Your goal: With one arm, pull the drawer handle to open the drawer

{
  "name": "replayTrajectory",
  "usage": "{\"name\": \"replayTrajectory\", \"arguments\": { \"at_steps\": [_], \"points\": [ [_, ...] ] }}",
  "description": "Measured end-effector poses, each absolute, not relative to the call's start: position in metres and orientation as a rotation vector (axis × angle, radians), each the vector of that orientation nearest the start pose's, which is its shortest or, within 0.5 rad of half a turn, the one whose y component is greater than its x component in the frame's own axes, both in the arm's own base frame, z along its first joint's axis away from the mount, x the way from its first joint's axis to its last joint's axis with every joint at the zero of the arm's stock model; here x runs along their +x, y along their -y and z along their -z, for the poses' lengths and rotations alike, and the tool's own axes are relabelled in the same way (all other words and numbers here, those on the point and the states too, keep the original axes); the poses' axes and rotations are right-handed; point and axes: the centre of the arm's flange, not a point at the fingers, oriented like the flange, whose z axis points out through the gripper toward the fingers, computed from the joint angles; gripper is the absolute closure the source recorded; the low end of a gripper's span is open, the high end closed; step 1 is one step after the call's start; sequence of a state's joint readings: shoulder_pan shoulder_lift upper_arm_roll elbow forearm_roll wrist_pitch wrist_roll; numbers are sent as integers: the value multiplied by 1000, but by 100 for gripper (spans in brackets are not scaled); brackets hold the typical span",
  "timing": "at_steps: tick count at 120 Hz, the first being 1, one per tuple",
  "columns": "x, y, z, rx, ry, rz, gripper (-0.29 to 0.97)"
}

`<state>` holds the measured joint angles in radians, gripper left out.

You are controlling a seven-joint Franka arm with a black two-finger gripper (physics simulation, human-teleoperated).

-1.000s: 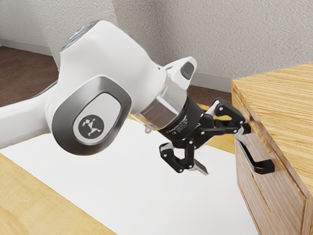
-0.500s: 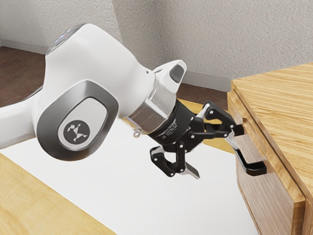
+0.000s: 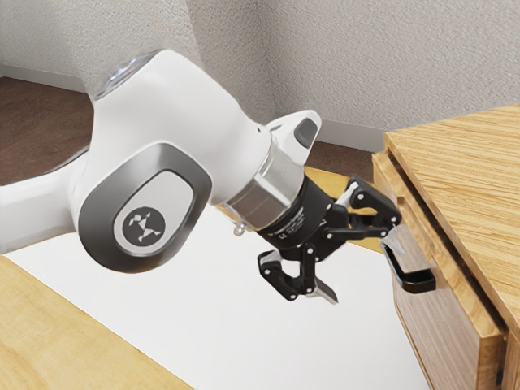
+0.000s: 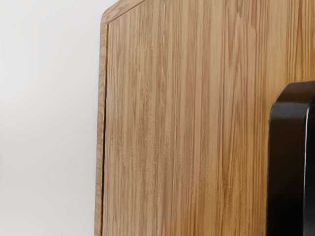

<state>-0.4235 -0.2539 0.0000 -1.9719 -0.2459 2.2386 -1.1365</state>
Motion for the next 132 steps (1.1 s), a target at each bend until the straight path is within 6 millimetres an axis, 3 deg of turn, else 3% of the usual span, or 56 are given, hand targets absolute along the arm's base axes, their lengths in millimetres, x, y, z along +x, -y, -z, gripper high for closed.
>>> {"name": "replayTrajectory", "arguments": {
  "at_steps": [27, 54, 82, 132],
  "points": [
    [463, 215, -643, 2378, -1029, -290, 0],
    [447, 206, -637, 2382, -1039, -283, 0],
    [417, 185, -641, 2363, -1049, -302, 0],
    [380, 153, -647, 2327, -1078, -342, 0]
  ]
}}
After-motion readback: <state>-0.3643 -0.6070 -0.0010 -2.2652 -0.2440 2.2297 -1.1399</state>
